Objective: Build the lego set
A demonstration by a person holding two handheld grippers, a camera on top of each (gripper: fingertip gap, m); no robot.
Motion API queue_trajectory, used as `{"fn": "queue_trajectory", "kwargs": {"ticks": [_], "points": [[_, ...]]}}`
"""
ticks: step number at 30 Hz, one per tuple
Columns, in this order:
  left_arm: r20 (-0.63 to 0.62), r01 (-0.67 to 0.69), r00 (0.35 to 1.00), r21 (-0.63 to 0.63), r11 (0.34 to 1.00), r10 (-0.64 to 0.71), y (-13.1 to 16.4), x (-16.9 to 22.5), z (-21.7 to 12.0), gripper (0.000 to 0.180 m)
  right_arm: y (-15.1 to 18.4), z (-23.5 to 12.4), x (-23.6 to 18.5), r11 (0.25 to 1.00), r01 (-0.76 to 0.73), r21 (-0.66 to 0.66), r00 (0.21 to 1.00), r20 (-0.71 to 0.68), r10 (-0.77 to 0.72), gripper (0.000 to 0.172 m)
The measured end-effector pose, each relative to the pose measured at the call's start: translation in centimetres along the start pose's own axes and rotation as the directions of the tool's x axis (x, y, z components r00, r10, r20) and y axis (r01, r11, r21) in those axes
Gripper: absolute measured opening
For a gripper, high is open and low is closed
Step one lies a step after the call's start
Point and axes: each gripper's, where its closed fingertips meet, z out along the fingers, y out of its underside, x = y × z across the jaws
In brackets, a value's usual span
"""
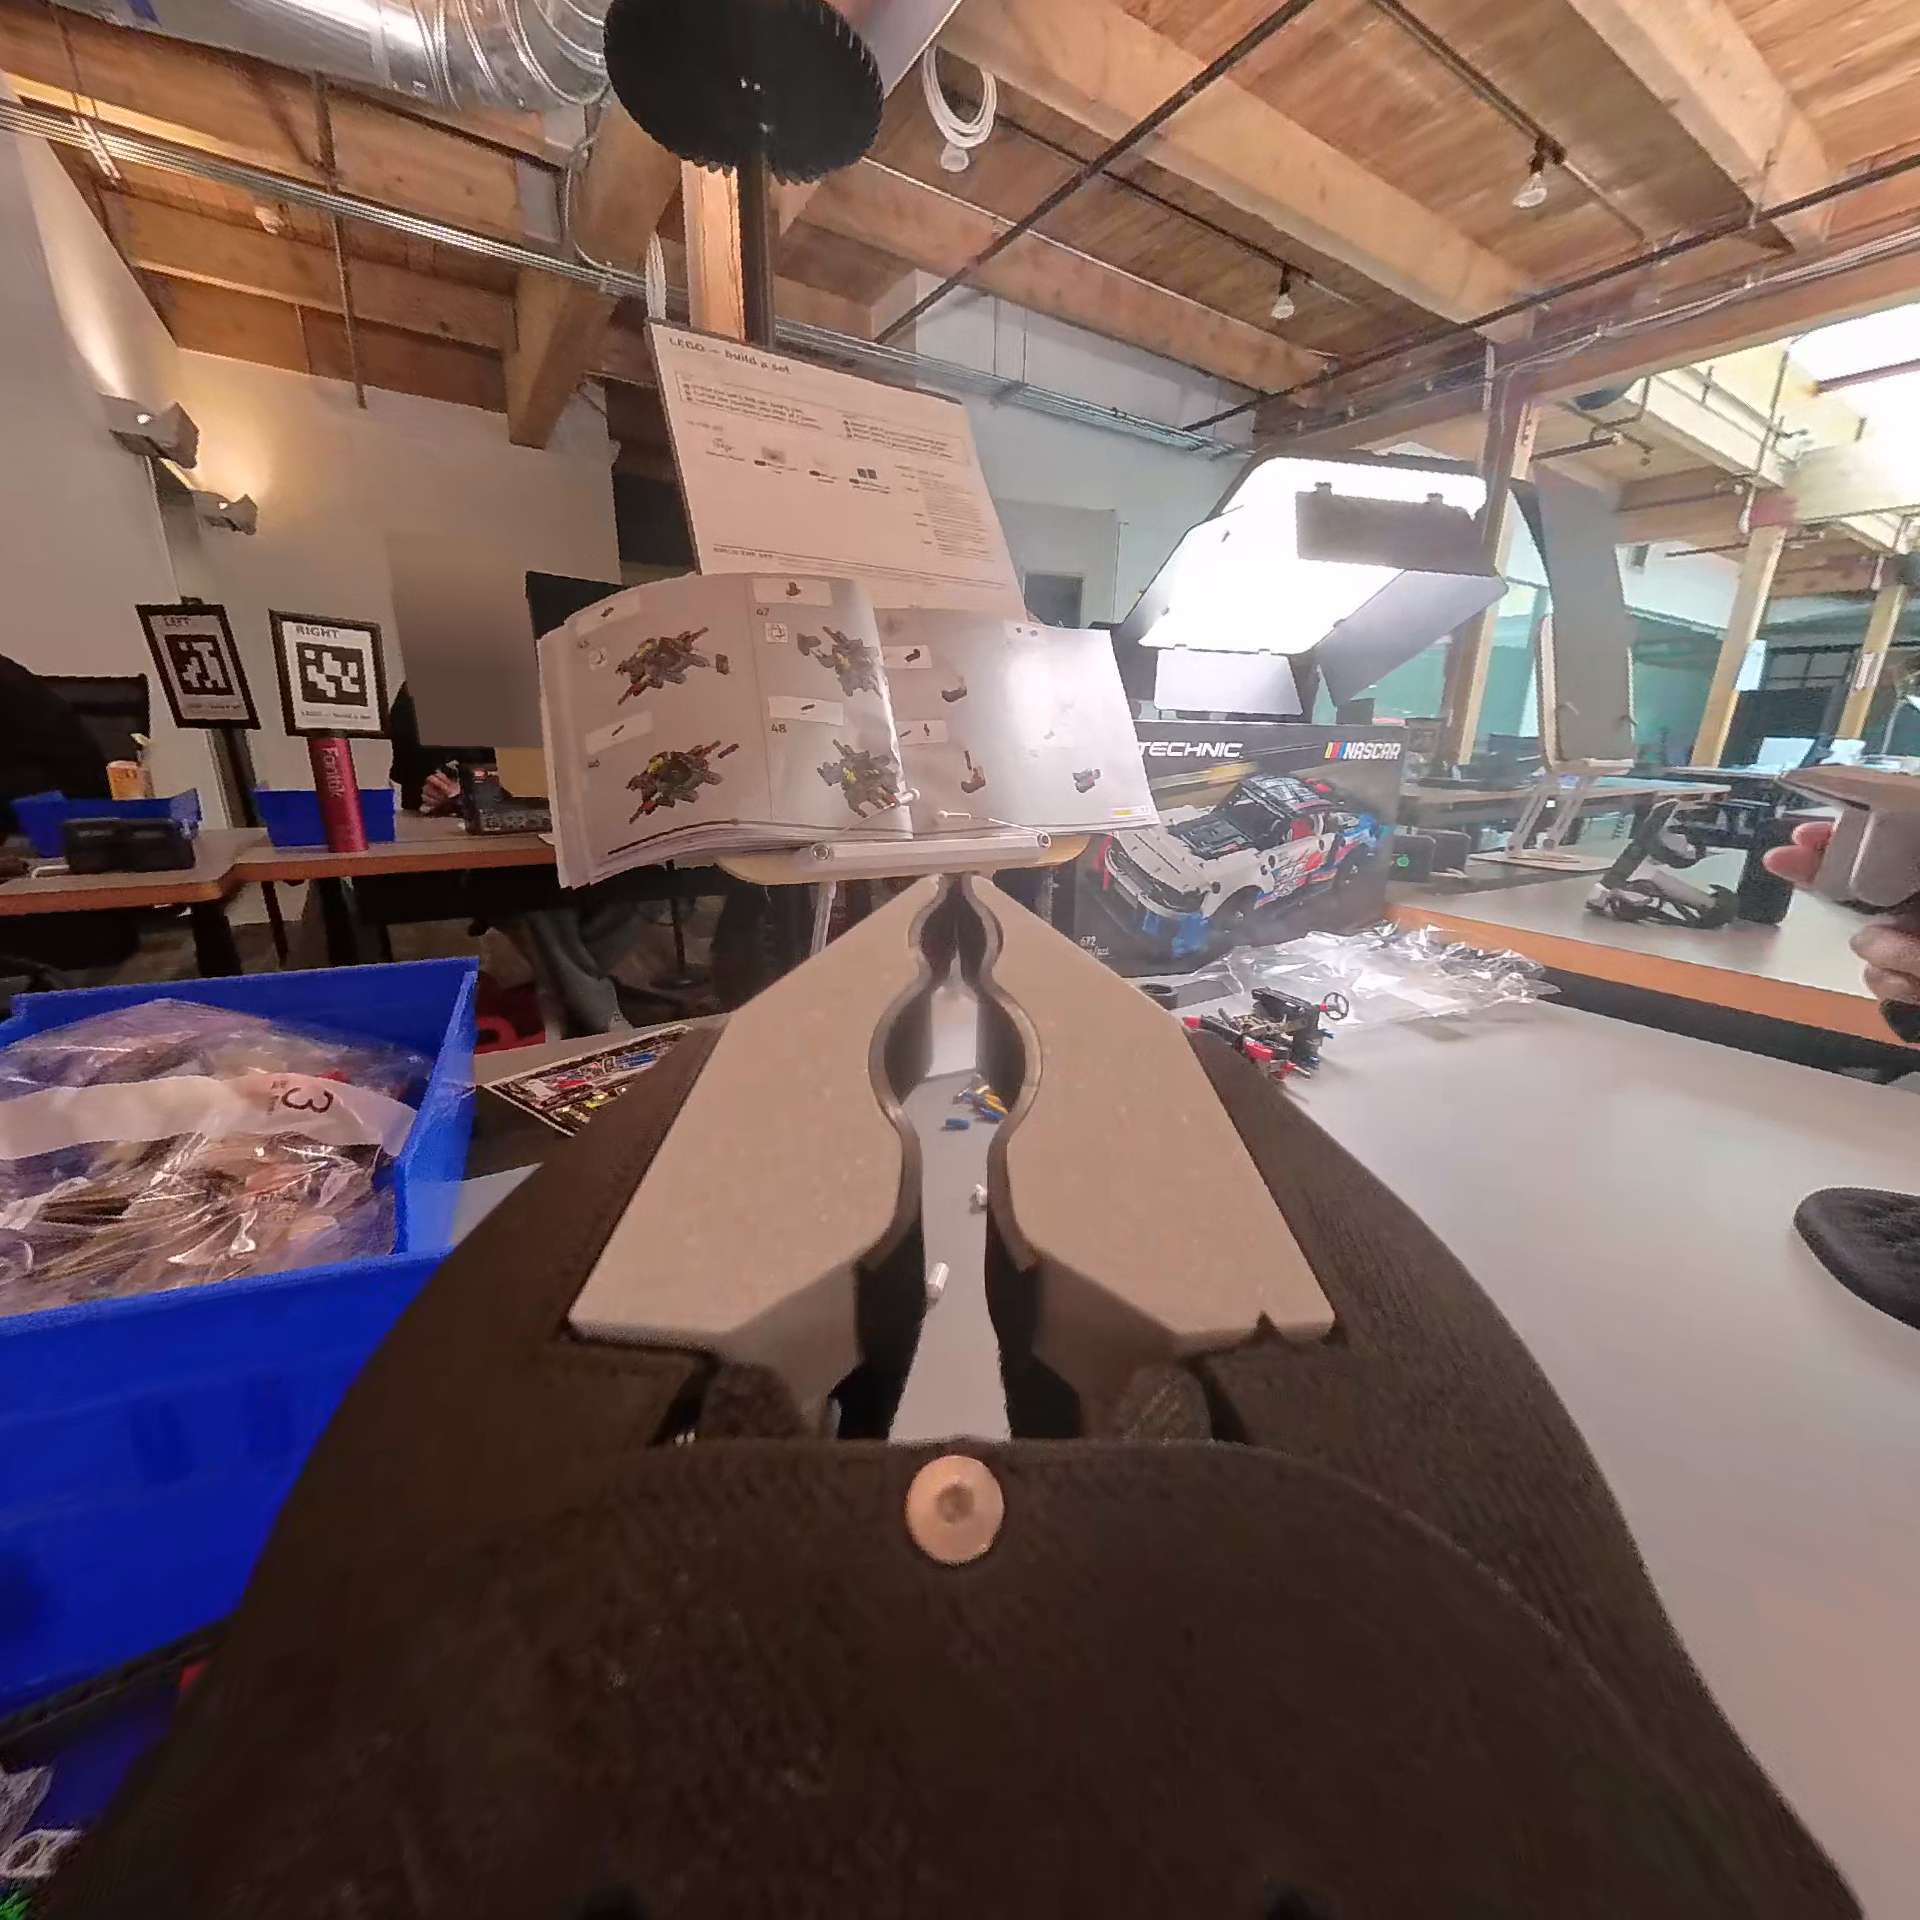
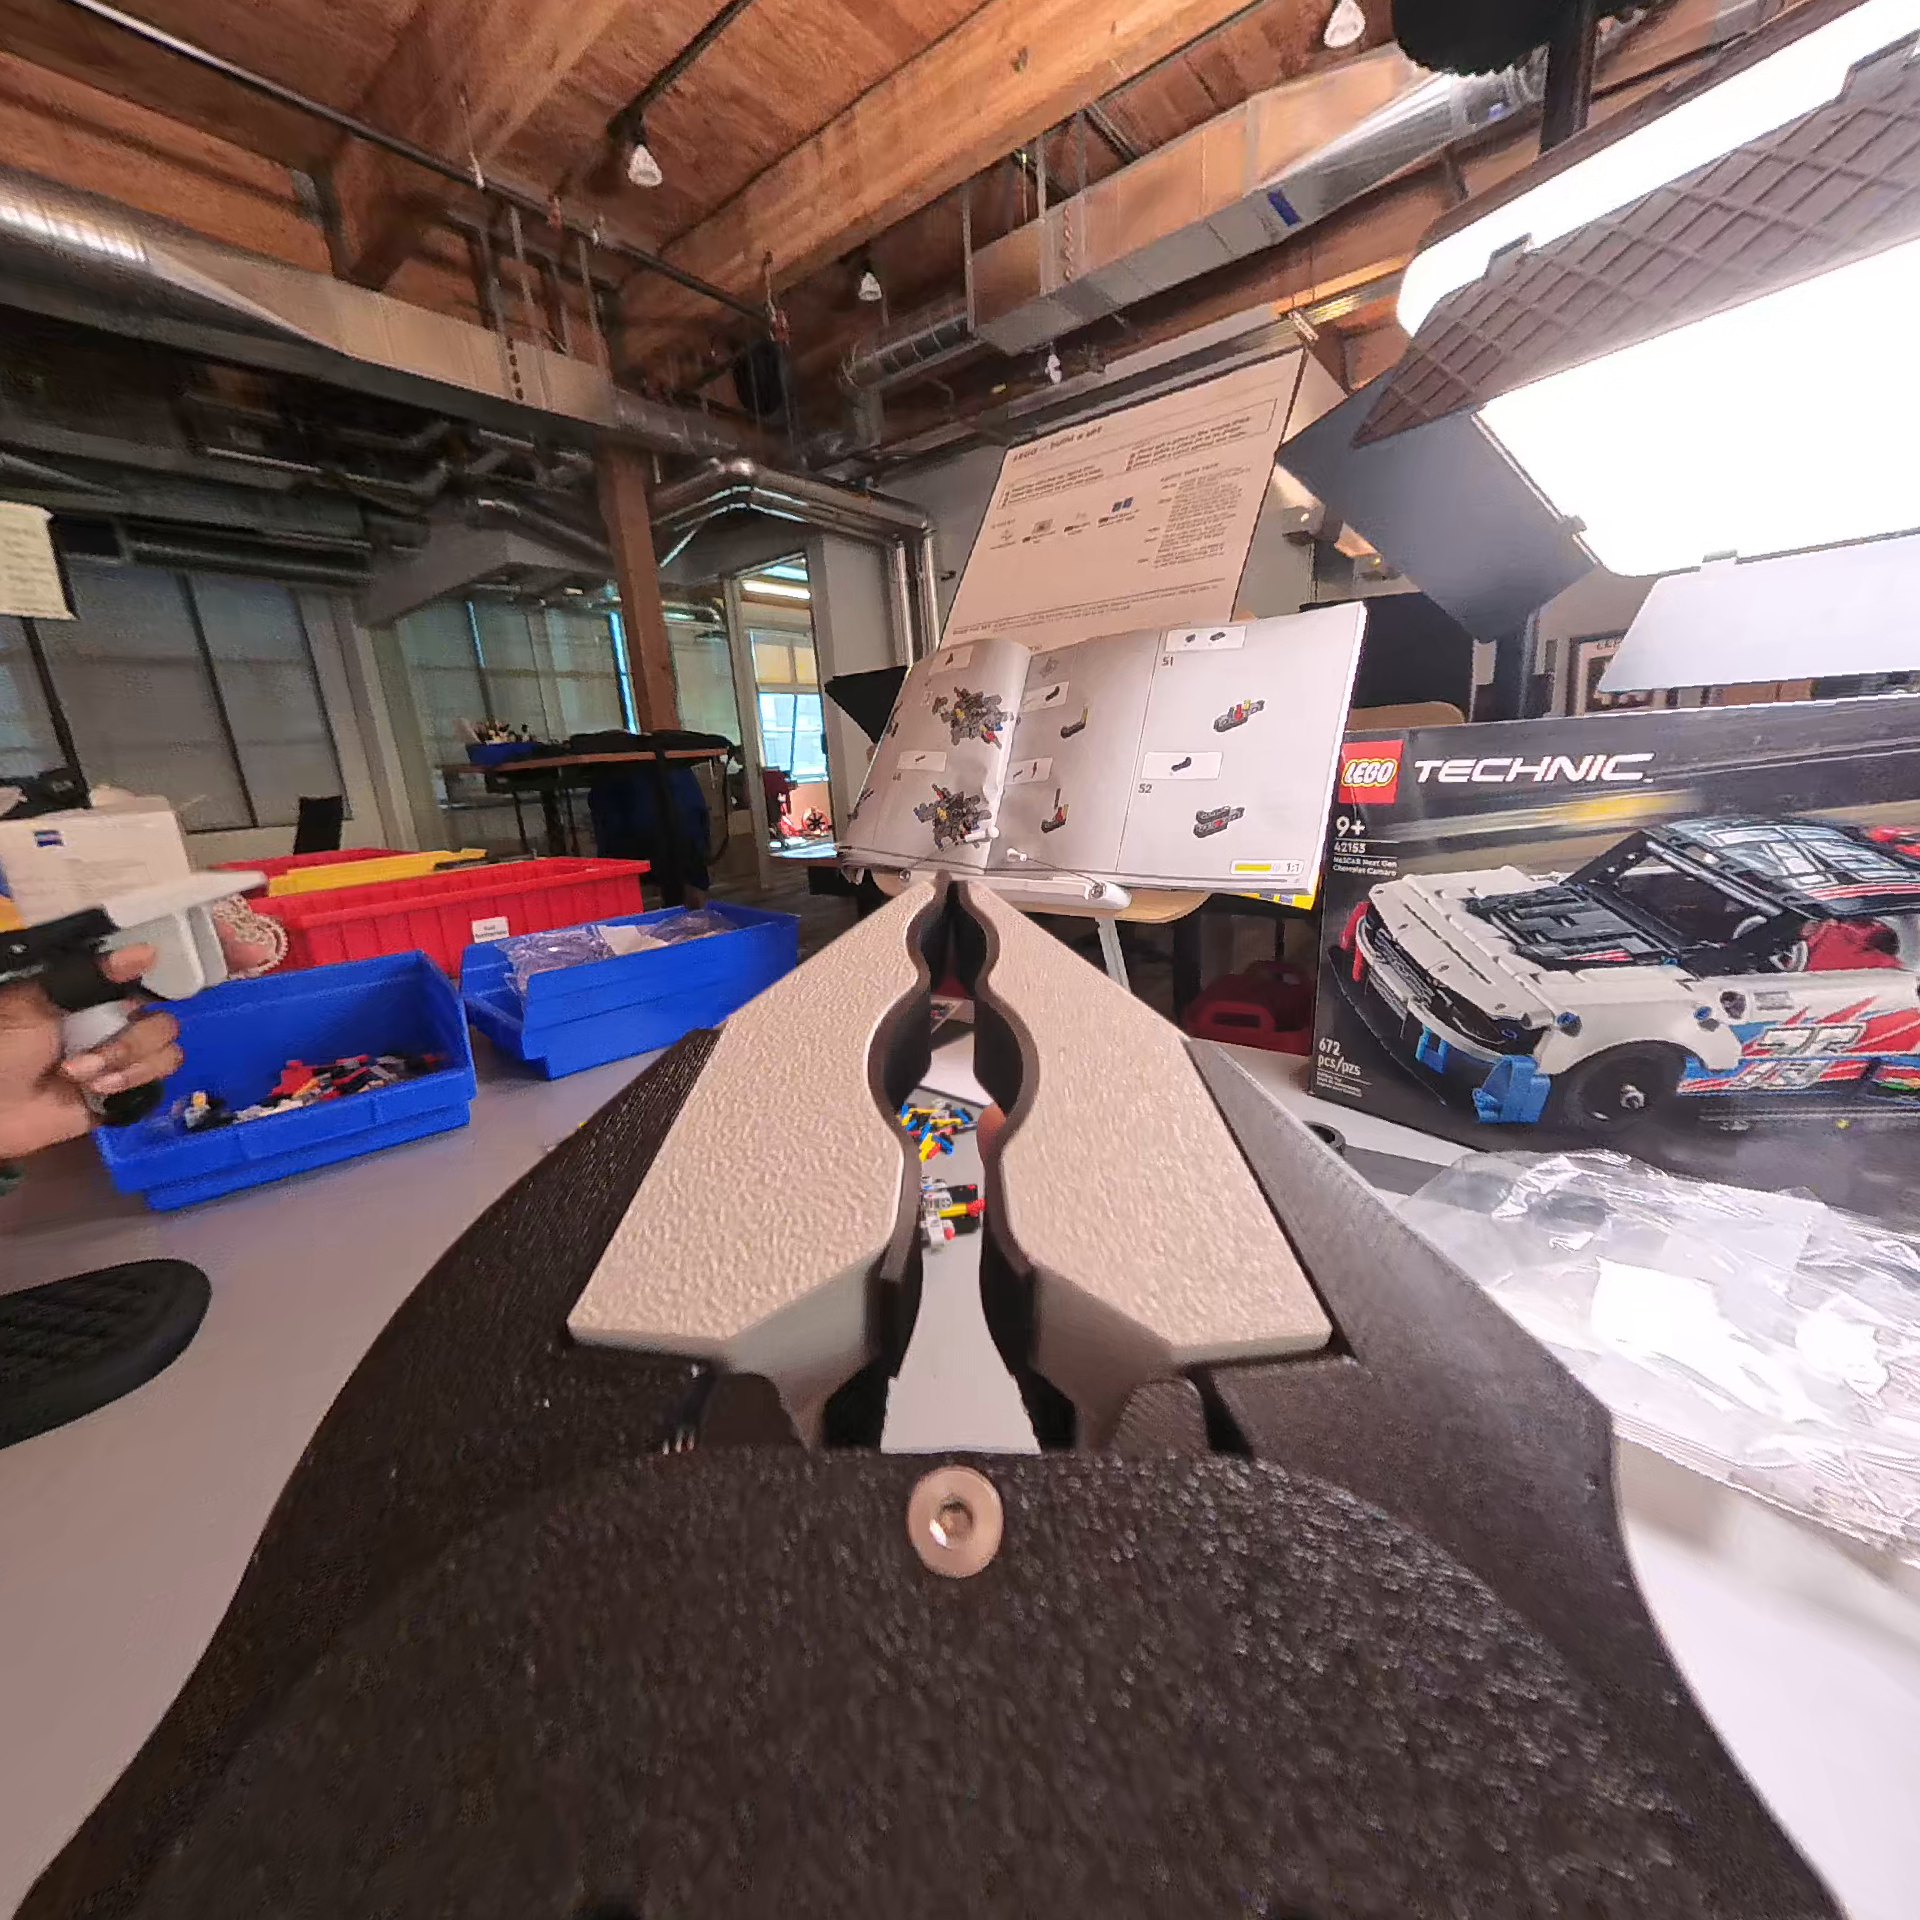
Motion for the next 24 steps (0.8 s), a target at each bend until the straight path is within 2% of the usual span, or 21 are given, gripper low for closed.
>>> {"fn": "queue_trajectory", "kwargs": {"ticks": [8, 17, 21, 24], "points": [[0.002, -0.005, 1.0, -0.047, 0.999, 0.006, 1.2, 0.3, 0.3, 0.0, -0.5, -0.1, 0.0, 0.999, 0.028, 0.018, 1.0, -0.013, -0.028, 0.0], [-0.002, 0.013, 1.0, -0.061, 0.998, -0.013, 1.6, 0.2, 0.2, 0.0, 0.6, 0.4, -1.3, 0.998, 0.049, -0.039, 0.998, 0.026, -0.048, 0.0], [-0.003, 0.011, 1.0, -0.073, 0.997, -0.011, 1.8, 0.3, 0.0, 0.0, 2.2, 0.6, -1.4, 0.99, 0.069, -0.126, 0.997, 0.031, -0.065, 0.0], [0.0, 0.006, 1.0, -0.078, 0.997, -0.006, 1.8, 0.1, -0.3, 0.0, 5.5, 0.1, -0.2, 0.95, 0.084, -0.302, 0.996, -0.011, -0.092, 0.0]]}}
